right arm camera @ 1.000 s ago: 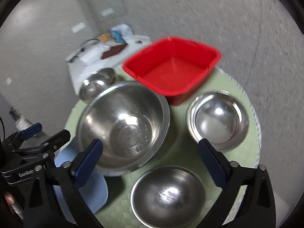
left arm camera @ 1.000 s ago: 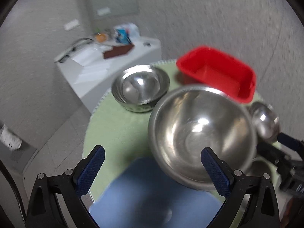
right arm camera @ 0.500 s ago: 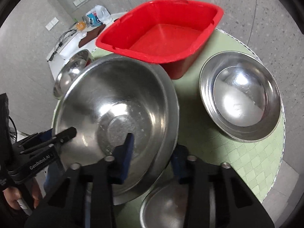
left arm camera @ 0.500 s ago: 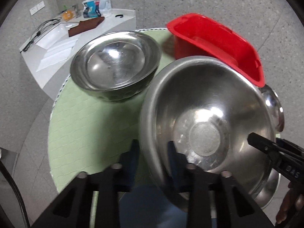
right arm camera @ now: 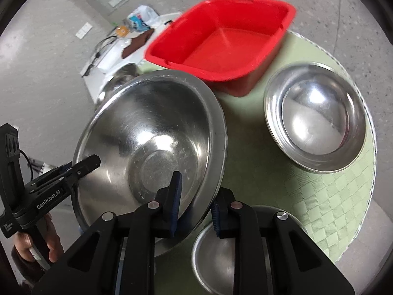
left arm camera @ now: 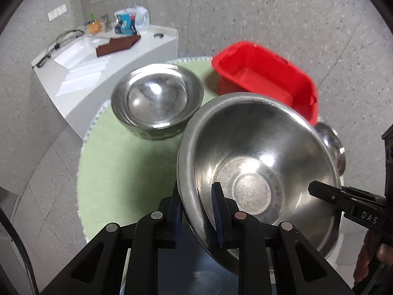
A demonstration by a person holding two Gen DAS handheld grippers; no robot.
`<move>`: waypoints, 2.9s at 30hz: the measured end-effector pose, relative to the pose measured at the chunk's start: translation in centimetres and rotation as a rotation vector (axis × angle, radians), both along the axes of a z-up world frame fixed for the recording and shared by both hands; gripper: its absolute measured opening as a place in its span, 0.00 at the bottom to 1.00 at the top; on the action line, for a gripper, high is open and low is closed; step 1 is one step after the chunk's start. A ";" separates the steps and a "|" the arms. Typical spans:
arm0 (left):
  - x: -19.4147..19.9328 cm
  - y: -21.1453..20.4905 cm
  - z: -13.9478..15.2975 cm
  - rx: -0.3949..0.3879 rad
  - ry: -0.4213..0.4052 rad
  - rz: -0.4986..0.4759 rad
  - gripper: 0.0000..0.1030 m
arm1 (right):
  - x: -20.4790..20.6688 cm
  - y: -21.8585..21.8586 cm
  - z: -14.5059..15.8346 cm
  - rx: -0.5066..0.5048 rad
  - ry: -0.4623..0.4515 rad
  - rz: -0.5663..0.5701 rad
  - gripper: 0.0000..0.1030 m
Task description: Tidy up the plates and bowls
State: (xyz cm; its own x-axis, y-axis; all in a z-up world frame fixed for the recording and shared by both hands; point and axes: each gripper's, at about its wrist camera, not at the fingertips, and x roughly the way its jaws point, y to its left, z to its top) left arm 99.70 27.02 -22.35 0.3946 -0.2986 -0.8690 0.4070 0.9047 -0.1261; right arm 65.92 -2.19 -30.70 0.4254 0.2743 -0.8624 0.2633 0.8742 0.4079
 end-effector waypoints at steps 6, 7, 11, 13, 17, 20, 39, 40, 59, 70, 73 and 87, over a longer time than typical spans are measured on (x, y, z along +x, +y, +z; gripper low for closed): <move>-3.2 -0.4 4.7 -0.047 -0.090 0.024 0.18 | -0.7 -0.5 3.5 -0.021 -0.077 0.043 0.22; -3.4 -0.9 5.7 -0.051 -0.114 0.021 0.18 | -0.6 -1.0 4.5 -0.031 -0.098 0.046 0.22; -2.7 -3.2 8.7 -0.070 -0.177 0.011 0.18 | 1.0 -3.3 7.3 -0.052 -0.160 0.043 0.22; -1.5 -4.8 9.5 -0.079 -0.189 0.004 0.18 | 2.7 -5.0 8.2 -0.052 -0.177 0.041 0.22; 2.0 -8.0 8.9 -0.103 -0.159 0.012 0.18 | 6.8 -8.6 8.6 -0.073 -0.192 0.033 0.22; 4.4 -9.8 6.9 -0.090 -0.129 0.031 0.18 | 10.2 -10.5 7.6 -0.104 -0.173 0.045 0.22; 7.3 -19.0 -1.0 0.099 -0.018 0.059 0.36 | 17.9 -14.3 -1.6 -0.181 -0.021 0.100 0.27; 7.5 -19.5 -1.2 0.097 -0.020 0.055 0.39 | 17.9 -14.2 -1.6 -0.193 -0.023 0.101 0.28; -3.4 -7.5 7.8 -0.012 -0.241 0.002 0.89 | 8.6 -10.0 5.4 -0.240 -0.149 -0.004 0.68; -14.4 6.0 4.8 0.060 -0.193 0.127 0.90 | -0.4 3.5 3.3 -0.193 -0.125 0.150 0.72; -15.5 8.1 3.0 0.073 -0.138 0.158 0.90 | -1.3 5.9 1.0 -0.191 -0.087 0.183 0.72; -15.7 10.2 -0.8 0.033 0.055 0.096 0.28 | -1.0 8.7 -4.4 -0.119 0.029 0.226 0.24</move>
State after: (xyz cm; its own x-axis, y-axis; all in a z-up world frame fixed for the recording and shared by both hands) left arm 84.04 37.21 -23.11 0.3715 -0.2328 -0.8988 0.3111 0.9433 -0.1158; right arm 64.95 6.47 -35.10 0.3401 0.2551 -0.9051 0.0661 0.9537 0.2936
